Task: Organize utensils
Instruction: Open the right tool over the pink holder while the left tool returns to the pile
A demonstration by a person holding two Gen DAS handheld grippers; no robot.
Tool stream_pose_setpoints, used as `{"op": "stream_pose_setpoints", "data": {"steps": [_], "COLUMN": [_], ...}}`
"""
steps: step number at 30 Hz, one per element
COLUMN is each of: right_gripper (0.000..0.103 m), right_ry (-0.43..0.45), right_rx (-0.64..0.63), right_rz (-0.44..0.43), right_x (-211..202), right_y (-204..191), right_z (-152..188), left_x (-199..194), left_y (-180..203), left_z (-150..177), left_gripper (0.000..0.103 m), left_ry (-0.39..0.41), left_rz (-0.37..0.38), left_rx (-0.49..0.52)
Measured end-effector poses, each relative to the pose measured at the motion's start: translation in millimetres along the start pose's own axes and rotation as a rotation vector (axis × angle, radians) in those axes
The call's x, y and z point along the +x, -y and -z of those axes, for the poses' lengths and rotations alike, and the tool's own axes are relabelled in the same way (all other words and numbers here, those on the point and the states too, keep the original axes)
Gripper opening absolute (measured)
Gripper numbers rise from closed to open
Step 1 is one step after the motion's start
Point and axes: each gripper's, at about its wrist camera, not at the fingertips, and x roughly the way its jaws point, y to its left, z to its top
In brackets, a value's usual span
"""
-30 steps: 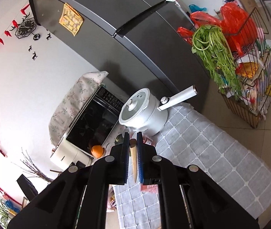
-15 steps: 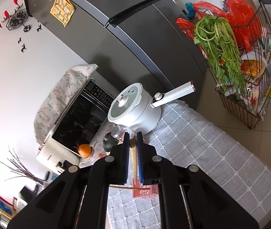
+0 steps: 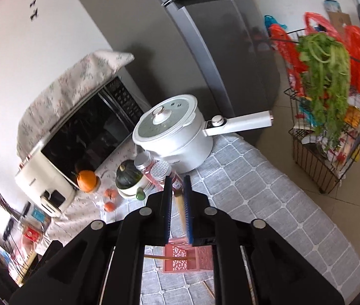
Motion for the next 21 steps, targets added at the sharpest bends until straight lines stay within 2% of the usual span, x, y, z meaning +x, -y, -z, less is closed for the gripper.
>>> {"op": "stream_pose_setpoints", "data": {"steps": [2, 3, 4, 5, 6, 8, 10, 11, 12, 13, 16, 18, 21], "right_gripper": [0.012, 0.019, 0.029, 0.047, 0.057, 0.062, 0.072, 0.081, 0.087, 0.088, 0.091, 0.091, 0.091], "right_ry": [-0.01, -0.015, -0.014, -0.001, 0.027, 0.074, 0.074, 0.073, 0.071, 0.064, -0.014, -0.128, -0.326], "right_rx": [-0.015, -0.02, -0.022, -0.012, 0.006, 0.028, 0.029, 0.027, 0.018, 0.007, -0.013, 0.017, 0.134], "right_rz": [-0.003, -0.004, -0.007, -0.009, -0.007, 0.009, 0.027, 0.049, 0.074, 0.095, 0.144, 0.15, 0.167], "right_x": [0.5, -1.0, -5.0, -10.4, -19.1, -38.3, -49.1, -55.0, -59.7, -62.6, -59.7, -45.6, -14.4], "right_y": [-6.3, -8.2, -9.0, -7.6, -4.3, 4.1, 12.2, 19.1, 26.6, 33.4, 63.0, 97.6, 152.3], "right_z": [-2.6, -3.9, -5.0, -4.9, -4.0, -0.5, 5.9, 12.9, 21.3, 29.1, 59.1, 86.8, 123.5], "left_x": [-1.5, -1.8, -1.3, -0.9, -0.5, 3.0, 9.0, 12.9, 19.8, 29.6, 59.3, 87.2, 122.2], "left_y": [0.4, 2.0, 3.5, 5.7, 7.0, 12.3, 17.2, 20.6, 25.6, 30.9, 37.4, 36.3, 29.3], "left_z": [1.6, 2.2, 2.9, 4.5, 5.8, 11.4, 18.3, 23.1, 30.3, 40.0, 69.9, 98.1, 139.0], "left_gripper": [0.066, 0.066, 0.066, 0.066, 0.066, 0.075, 0.08, 0.084, 0.086, 0.088, 0.088, 0.087, 0.073], "left_ry": [0.004, 0.0, -0.006, -0.013, -0.016, -0.042, -0.079, -0.105, -0.146, -0.201, -0.35, -0.475, -0.627], "left_rz": [0.003, 0.004, 0.006, 0.009, 0.01, 0.013, 0.005, 0.0, -0.007, -0.015, -0.03, -0.043, -0.066], "left_rx": [-0.002, 0.003, 0.009, 0.017, 0.02, 0.037, 0.051, 0.06, 0.081, 0.102, 0.112, 0.086, 0.051]}}
